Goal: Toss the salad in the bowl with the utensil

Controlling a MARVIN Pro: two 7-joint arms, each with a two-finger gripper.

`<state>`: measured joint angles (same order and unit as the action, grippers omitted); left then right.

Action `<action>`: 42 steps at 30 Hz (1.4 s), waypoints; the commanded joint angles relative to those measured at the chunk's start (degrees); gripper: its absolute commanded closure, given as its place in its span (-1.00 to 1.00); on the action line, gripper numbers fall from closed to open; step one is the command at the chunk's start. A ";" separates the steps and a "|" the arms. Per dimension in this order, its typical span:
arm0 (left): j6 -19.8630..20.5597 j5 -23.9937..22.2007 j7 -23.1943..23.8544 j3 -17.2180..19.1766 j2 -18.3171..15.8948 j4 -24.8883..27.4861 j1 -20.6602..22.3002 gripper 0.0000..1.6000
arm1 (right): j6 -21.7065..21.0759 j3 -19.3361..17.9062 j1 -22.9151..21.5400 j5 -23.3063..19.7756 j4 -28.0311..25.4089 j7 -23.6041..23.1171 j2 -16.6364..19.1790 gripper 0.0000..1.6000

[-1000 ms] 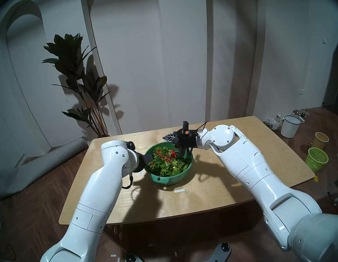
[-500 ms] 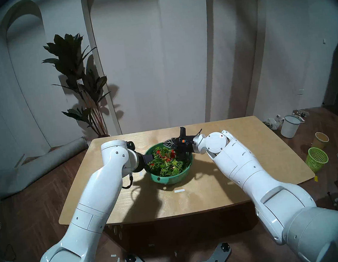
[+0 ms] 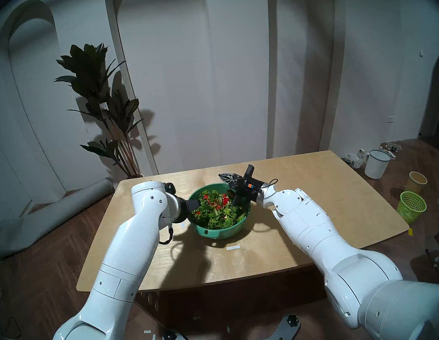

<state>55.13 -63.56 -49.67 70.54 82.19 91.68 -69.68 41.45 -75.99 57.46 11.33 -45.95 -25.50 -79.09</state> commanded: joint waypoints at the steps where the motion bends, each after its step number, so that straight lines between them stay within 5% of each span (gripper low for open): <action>1: -0.13 -0.35 -4.17 0.28 0.54 2.01 1.75 1.00 | 4.34 -6.45 1.15 -4.35 -0.06 6.40 -3.83 1.00; 7: -0.13 -1.89 -6.46 0.18 0.64 2.35 1.84 1.00 | 6.28 -7.85 2.71 -2.68 1.16 13.01 -4.95 1.00; 12: -0.13 -2.32 -6.05 0.05 0.27 2.36 1.93 1.00 | 5.31 -7.55 2.30 -3.07 3.42 12.63 -5.11 1.00; 21: -0.13 -2.73 -5.81 0.00 0.03 2.29 1.99 1.00 | -0.62 -4.49 -0.61 -4.85 11.01 2.70 -2.88 1.00; 28: -0.13 -2.95 -5.77 -0.06 -0.10 2.29 2.03 1.00 | -4.51 -1.88 -3.36 -7.75 10.89 -3.68 -2.19 1.00; 42: -0.13 -2.14 -3.99 0.06 -0.22 2.07 1.92 1.00 | -18.11 -7.97 -4.79 -22.68 7.37 -14.51 -6.95 1.00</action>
<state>55.12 -66.25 -49.71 70.57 82.02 92.29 -69.53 28.72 -80.84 53.69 -5.10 -37.44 -37.54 -83.26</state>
